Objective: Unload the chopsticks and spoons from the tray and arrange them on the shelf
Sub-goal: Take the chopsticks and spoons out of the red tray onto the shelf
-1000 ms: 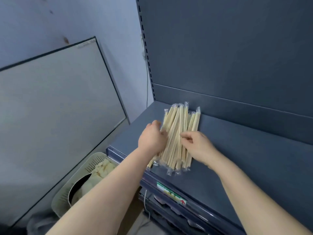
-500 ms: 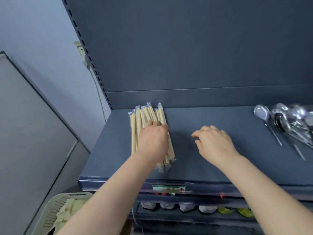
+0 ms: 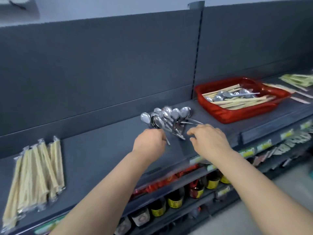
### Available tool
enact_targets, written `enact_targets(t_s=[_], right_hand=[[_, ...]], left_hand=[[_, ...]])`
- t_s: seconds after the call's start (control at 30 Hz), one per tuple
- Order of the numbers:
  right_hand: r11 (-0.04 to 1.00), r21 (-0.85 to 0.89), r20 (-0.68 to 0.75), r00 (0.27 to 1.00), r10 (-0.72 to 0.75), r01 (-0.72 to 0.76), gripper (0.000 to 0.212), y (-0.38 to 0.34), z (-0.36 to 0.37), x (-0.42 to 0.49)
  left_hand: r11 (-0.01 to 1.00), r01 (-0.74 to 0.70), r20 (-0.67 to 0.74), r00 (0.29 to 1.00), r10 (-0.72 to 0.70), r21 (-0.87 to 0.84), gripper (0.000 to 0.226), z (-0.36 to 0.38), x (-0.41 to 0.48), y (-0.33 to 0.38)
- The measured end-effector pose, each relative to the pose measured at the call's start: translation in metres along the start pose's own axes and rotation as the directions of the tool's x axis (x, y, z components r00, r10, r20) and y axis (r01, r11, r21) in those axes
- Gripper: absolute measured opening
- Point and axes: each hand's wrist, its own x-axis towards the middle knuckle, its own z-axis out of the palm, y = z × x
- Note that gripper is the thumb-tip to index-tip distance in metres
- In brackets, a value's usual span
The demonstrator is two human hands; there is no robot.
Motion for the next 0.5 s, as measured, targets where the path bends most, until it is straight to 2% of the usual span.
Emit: enact_targets(t_s=[0.23, 0.5], right_hand=[[0.985, 0.023, -0.097, 0.981, 0.170, -0.169, 0.029, 0.172, -0.034, -0.014], [0.975, 0.047, -0.138, 0.965, 0.223, -0.218, 0.028, 0.262, -0.041, 0.011]], left_hand=[[0.974, -0.168, -0.106, 0.983, 0.153, -0.149, 0.018, 0.030, 0.073, 0.170], [0.980, -0.158, -0.136, 0.981, 0.141, -0.125, 0.024, 0.047, 0.137, 0.240]])
